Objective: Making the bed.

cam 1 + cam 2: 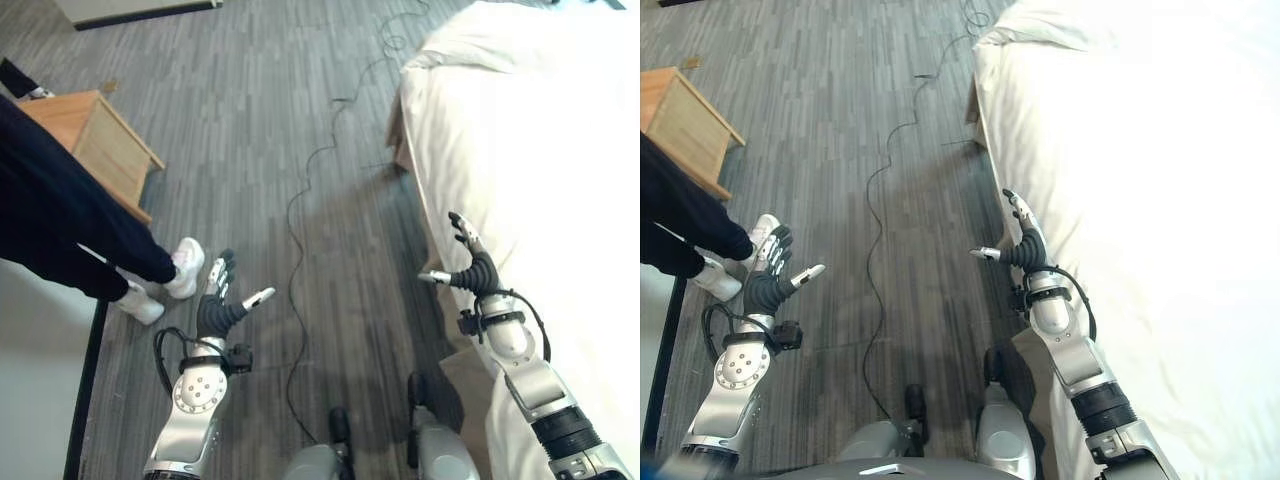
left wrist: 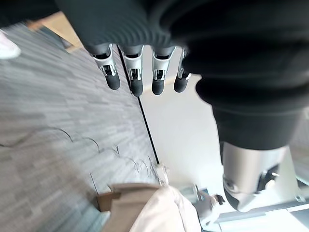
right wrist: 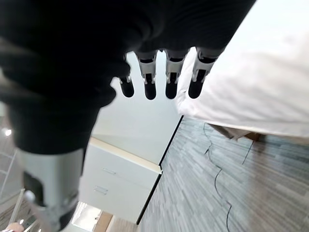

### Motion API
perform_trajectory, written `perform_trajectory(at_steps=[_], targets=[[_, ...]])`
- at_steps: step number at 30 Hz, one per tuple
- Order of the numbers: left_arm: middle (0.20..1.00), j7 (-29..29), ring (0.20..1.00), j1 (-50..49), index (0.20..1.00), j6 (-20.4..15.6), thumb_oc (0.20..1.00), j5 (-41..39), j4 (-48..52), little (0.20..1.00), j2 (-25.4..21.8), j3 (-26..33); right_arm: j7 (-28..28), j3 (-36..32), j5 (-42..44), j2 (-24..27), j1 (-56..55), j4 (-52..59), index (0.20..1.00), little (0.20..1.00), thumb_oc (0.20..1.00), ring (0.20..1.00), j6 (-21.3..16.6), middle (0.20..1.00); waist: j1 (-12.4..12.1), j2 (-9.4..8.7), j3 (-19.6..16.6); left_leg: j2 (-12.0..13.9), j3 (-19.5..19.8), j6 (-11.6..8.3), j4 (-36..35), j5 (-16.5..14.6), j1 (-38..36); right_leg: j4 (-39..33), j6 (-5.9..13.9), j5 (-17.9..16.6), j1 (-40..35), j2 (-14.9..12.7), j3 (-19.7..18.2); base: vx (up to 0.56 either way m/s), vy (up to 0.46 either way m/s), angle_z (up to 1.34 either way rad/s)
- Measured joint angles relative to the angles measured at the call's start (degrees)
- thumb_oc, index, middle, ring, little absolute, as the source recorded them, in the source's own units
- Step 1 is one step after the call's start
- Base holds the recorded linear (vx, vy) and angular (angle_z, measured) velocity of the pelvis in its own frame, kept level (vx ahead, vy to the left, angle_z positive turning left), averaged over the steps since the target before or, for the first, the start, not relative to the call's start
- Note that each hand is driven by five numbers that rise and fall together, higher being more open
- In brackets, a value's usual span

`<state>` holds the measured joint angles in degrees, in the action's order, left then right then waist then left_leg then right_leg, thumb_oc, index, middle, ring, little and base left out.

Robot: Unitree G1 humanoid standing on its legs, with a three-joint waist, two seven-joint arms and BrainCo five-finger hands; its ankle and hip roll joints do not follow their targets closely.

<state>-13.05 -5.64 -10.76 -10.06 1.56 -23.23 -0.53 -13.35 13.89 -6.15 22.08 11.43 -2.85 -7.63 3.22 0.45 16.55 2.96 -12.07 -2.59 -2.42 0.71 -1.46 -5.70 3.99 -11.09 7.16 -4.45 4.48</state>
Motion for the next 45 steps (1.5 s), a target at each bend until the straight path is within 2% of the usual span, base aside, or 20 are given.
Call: perform_trajectory(at_steps=[4, 6, 10, 11, 12, 13, 15, 18, 21, 23, 25, 27, 31, 32, 33, 36, 39, 42, 44, 45], targets=[[1.000, 0.46, 1.000, 2.53, 1.000, 0.02, 1.000, -0.04, -0.24, 1.000, 0.43, -1.36, 0.12, 0.02, 0.59, 0.57, -0.24, -0.39, 1.000, 1.000, 1.000, 1.000, -0.06, 1.000, 0.02, -0.74, 0.35, 2.89, 0.59, -2.39, 20.19, -2.08, 8.46, -0.03, -3.14, 1.81, -2.11, 0.82, 0.75, 0.18, -0.146, 0.11], [1.000, 0.55, 1.000, 1.33, 1.000, 0.00, 1.000, -0.01, -0.19, 1.000, 1.08, -1.65, 0.12, -0.16, 0.91, 0.75, -1.06, -0.10, 1.000, 1.000, 1.000, 1.000, -0.14, 1.000, -0.08, -0.85, 0.72, 2.92, 0.80, -2.96, 23.52, -3.19, 10.22, -0.19, -4.23, 2.72, -3.74, 0.73, 1.17, 0.19, -0.035, 0.11], [1.000, 1.03, 1.000, 1.35, 1.000, 0.01, 1.000, 0.15, -0.10, 1.000, 1.07, -1.57, 0.69, -0.64, 2.33, 1.95, -3.79, 0.39, 1.000, 1.000, 1.000, 1.000, -0.09, 1.000, 0.59, 0.21, 0.53, -2.37, 0.42, -2.56, 11.23, -3.03, 10.13, -0.12, -4.14, 3.23, -3.32, 0.07, 1.61, 0.30, 0.039, 0.07], [1.000, 1.25, 1.000, 0.79, 1.000, -0.01, 1.000, 0.16, -0.12, 1.000, 1.19, -1.56, 1.17, -0.66, 2.48, 2.54, -4.68, 0.45, 1.000, 1.000, 1.000, 1.000, -0.10, 1.000, 1.50, 1.11, 0.43, -3.86, -0.51, -2.44, 6.92, -2.95, 9.46, -0.41, -1.95, 4.78, -3.14, 0.84, 2.00, 0.21, 0.055, -0.02], [1.000, 1.96, 1.000, 0.21, 1.000, 0.03, 1.000, 0.16, 0.22, 1.000, 1.72, -1.60, 1.45, -0.52, 2.57, 3.89, -5.04, 0.51, 1.000, 1.000, 1.000, 1.000, -0.09, 1.000, 1.13, 4.40, 0.16, -1.11, -0.26, -0.70, 3.59, -5.33, 9.20, 0.83, -0.25, 7.33, -2.59, 4.06, 2.51, 0.39, 0.098, -0.49], [1.000, 2.24, 1.000, -0.53, 1.000, 0.04, 1.000, 0.14, 1.58, 1.000, 1.41, -0.71, 1.74, -0.91, 2.59, 3.27, -5.00, 0.55, 1.000, 1.000, 1.000, 1.000, -0.05, 1.000, -0.63, 5.45, 0.20, 1.37, -1.62, 1.67, 2.95, -0.78, 9.78, 10.44, -2.55, 8.89, 1.31, 5.86, 1.75, 0.17, 0.042, -0.59], [1.000, 2.38, 1.000, -2.61, 1.000, 0.08, 1.000, 0.22, 2.87, 1.000, 0.80, -0.43, 1.92, -0.94, 2.59, 2.95, -5.13, 1.47, 1.000, 1.000, 1.000, 1.000, -0.07, 1.000, -0.44, 3.37, -0.11, -0.51, -0.67, 0.92, 2.96, -0.33, 9.94, 15.38, -3.76, 15.92, 1.41, 3.98, 0.91, 0.22, 0.048, -0.09], [1.000, 2.64, 1.000, -4.11, 1.000, 0.23, 1.000, 0.21, 2.83, 1.000, 0.92, -0.75, 1.99, -0.73, 2.57, 2.93, -3.51, 1.74, 1.000, 1.000, 1.000, 1.000, -0.06, 1.000, -1.99, 3.66, 0.21, -0.34, 2.15, 0.28, 7.13, 0.95, 12.08, 14.53, -4.10, 15.79, 1.45, 4.68, -1.12, 0.34, 0.075, -0.27], [1.000, 3.15, 1.000, -3.03, 1.000, 0.26, 1.000, 0.22, 2.86, 1.000, 1.07, -0.81, 2.61, -0.34, 2.28, 2.76, -4.07, 2.39, 1.000, 1.000, 1.000, 1.000, -0.04, 1.000, -2.78, 2.35, 0.52, -1.48, 1.45, 2.96, 3.16, 1.53, 8.28, 16.53, -2.69, 16.35, 0.68, 4.25, -1.37, 0.30, 0.065, -0.10], [1.000, 3.10, 1.000, -0.58, 1.000, 0.30, 1.000, 0.26, 3.00, 1.000, 0.25, -0.87, 2.71, 0.04, 1.93, 1.91, -3.90, 2.47, 1.000, 1.000, 1.000, 1.000, -0.08, 1.000, -2.11, 0.07, 0.82, -2.54, 1.54, 4.35, 2.29, 1.62, 5.85, 24.95, 0.41, 19.63, 2.39, 2.34, 0.36, 0.15, 0.056, 0.15], [1.000, 2.58, 1.000, 2.14, 1.000, 0.55, 1.000, 0.58, 2.69, 1.000, -0.74, -1.87, 2.58, 0.00, 1.59, 0.99, -3.79, 2.53, 1.000, 1.000, 1.000, 1.000, -0.11, 1.000, -0.83, -0.54, 1.73, -2.82, 3.32, 5.14, 2.97, 0.97, 4.57, 41.47, 3.36, 18.66, 9.02, 1.42, -0.85, 0.13, 0.028, 0.39], [1.000, 2.03, 1.000, 3.14, 1.000, 0.52, 1.000, 1.90, 2.86, 1.000, -1.08, -2.11, 2.61, 0.07, 1.53, -0.24, -4.08, 2.46, 1.000, 1.000, 1.000, 1.000, -0.10, 1.000, -0.09, -0.55, 1.87, -2.59, 4.14, 5.53, 2.57, 0.73, 3.33, 45.88, 4.86, 19.92, 11.70, 0.69, -1.86, 0.16, -0.078, 0.36], [1.000, 1.30, 1.000, 3.65, 1.000, 0.35, 1.000, 1.78, 2.42, 1.000, -1.51, -1.94, 2.07, -0.10, 1.54, -0.58, -2.94, 2.41, 1.000, 1.000, 1.000, 1.000, -0.16, 1.000, 0.58, 0.02, 2.42, -2.16, 5.83, 5.25, 1.39, 0.06, 3.30, 25.45, 3.72, 19.41, 10.36, -0.88, -4.16, 0.30, -0.183, 0.13], [1.000, 1.17, 1.000, 3.83, 1.000, 0.29, 1.000, 1.80, 1.88, 1.000, -1.86, -1.92, 1.93, 0.02, 1.63, -0.70, -3.20, 1.93, 1.000, 1.000, 1.000, 1.000, -0.15, 1.000, 1.56, -0.06, 2.39, -2.33, 7.10, 4.19, 0.65, 0.54, 2.89, 13.11, 3.69, 15.93, 6.87, -1.58, -5.29, 0.23, -0.131, 0.41], [1.000, 1.11, 1.000, 3.73, 1.000, 0.30, 1.000, 1.81, 1.78, 1.000, -2.08, -1.86, 1.93, 0.04, 1.68, -0.83, -3.43, 1.69, 1.000, 1.000, 1.000, 1.000, -0.01, 1.000, 1.48, -0.73, 2.24, -2.69, 7.05, 3.71, 0.33, 0.68, 2.24, 9.13, 3.25, 13.42, 5.46, -2.17, -5.17, 0.22, -0.151, 0.38], [1.000, 0.92, 1.000, 1.69, 1.000, 0.27, 1.000, 1.80, 2.04, 1.000, -1.27, -1.54, 1.93, -0.02, 1.70, -0.54, -3.53, 1.68, 1.000, 1.000, 1.000, 1.000, 0.04, 1.000, 1.16, -0.66, 1.63, -1.62, 6.53, 1.20, 0.09, -0.92, -1.10, 6.18, 1.10, 2.73, 1.84, -1.68, -4.12, 0.16, -0.087, -0.01], [1.000, 1.07, 1.000, 1.13, 1.000, 0.23, 1.000, 1.75, 2.27, 1.000, -0.06, -1.70, 1.65, -0.13, 1.70, 0.37, -2.60, 1.84, 1.000, 1.000, 1.000, 1.000, 0.02, 1.000, 2.16, 0.48, 0.76, 0.71, 6.08, 0.81, -0.60, -1.16, -1.99, 1.09, -1.26, 0.80, -1.41, 0.97, -3.30, 0.20, -0.067, -0.03], [1.000, 1.63, 1.000, 1.49, 1.000, 0.23, 1.000, 1.65, 2.27, 1.000, 1.82, -1.88, 1.54, -0.60, 1.72, 3.25, -1.20, 1.83, 1.000, 1.000, 1.000, 1.000, 0.02, 1.000, 4.13, 2.41, -0.33, 0.75, 4.80, 0.53, -2.44, -1.07, -3.40, 0.02, -1.09, 0.67, -2.44, 0.94, -3.24, 0.16, -0.030, -0.08], [1.000, 2.01, 1.000, 2.24, 1.000, 0.15, 1.000, 1.63, 2.29, 1.000, 1.76, -1.43, 1.41, -0.38, 1.71, 3.08, -1.54, 1.84, 1.000, 1.000, 1.000, 1.000, 0.02, 1.000, 4.29, 1.87, -0.83, 0.81, 4.74, 0.22, -2.74, -1.26, -3.89, 0.01, -0.88, 0.84, -2.76, 1.02, -3.25, 0.08, -0.018, -0.04], [1.000, 2.10, 1.000, -0.83, 1.000, 0.18, 1.000, 1.58, 2.27, 1.000, 1.61, -1.27, 1.83, 0.18, 1.71, 1.01, -2.67, 1.91, 1.000, 1.000, 1.000, 1.000, -0.08, 1.000, 2.82, 1.08, -4.29, 0.93, 4.81, -0.41, -3.15, -1.30, -3.77, 0.00, -0.72, 0.98, -2.57, 1.02, -3.24, 0.05, -0.021, 0.01]])
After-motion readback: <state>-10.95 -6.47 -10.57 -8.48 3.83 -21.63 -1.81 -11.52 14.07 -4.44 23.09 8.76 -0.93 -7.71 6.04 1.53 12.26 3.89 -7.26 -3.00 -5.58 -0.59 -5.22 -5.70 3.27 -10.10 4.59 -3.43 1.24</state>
